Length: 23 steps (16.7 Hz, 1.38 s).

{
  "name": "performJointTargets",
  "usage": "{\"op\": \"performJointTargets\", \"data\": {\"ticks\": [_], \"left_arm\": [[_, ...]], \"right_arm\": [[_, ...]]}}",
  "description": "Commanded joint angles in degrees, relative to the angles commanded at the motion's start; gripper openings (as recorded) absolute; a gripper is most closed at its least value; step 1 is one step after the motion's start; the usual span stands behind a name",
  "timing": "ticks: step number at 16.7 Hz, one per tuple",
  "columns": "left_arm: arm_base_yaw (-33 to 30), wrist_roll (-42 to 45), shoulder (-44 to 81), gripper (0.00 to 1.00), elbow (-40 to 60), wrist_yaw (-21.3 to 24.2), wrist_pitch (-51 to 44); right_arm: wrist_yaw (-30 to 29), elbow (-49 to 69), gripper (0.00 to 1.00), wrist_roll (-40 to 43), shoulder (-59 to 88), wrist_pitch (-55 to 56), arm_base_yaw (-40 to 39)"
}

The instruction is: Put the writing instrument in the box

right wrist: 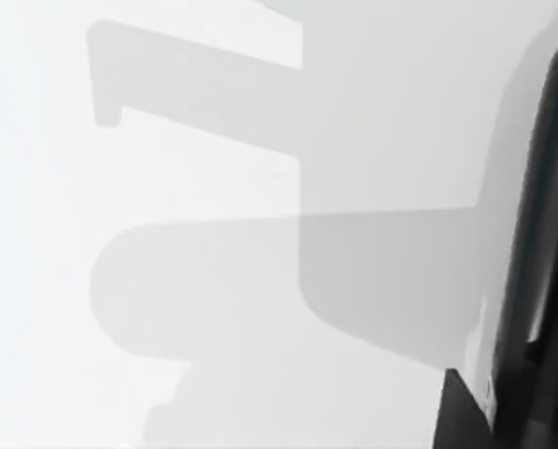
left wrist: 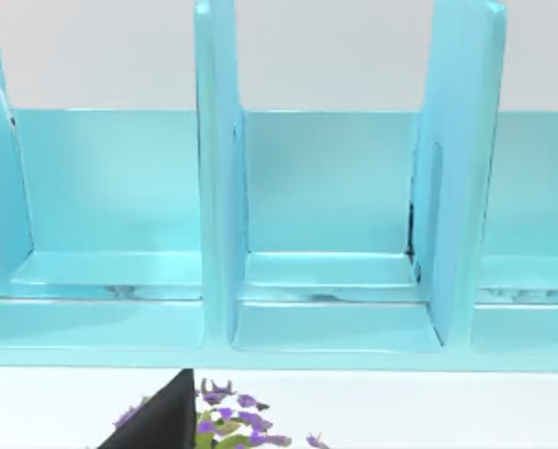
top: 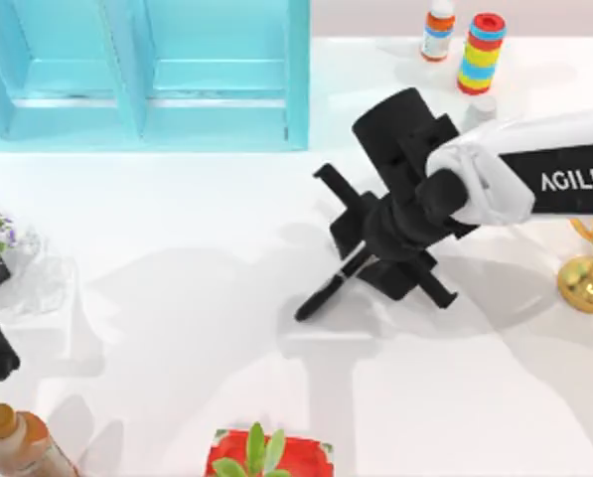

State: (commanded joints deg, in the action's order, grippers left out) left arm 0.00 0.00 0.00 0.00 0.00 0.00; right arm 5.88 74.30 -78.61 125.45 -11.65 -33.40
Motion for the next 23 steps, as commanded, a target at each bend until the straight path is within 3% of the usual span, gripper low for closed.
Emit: {"op": "performJointTargets", "data": {"ticks": [4,5,16,23], "left_arm": [[0.0,0.0,0.0,1.0,0.0,0.0,0.0],[0.0,0.0,0.0,1.0,0.0,0.0,0.0],[0.0,0.0,0.0,1.0,0.0,0.0,0.0],[0.0,0.0,0.0,1.0,0.0,0.0,0.0]], "right_arm": [[0.0,0.0,0.0,0.0,0.0,0.0,0.0],[-0.3,0.0,0.0,2.2,-5.3,-6.2,0.5],[-0.2,11.8,0.0,2.3,-12.9,-26.1,0.6],[0.0,12.6,0.0,2.5,-13.8,-26.6,0.9]]}}
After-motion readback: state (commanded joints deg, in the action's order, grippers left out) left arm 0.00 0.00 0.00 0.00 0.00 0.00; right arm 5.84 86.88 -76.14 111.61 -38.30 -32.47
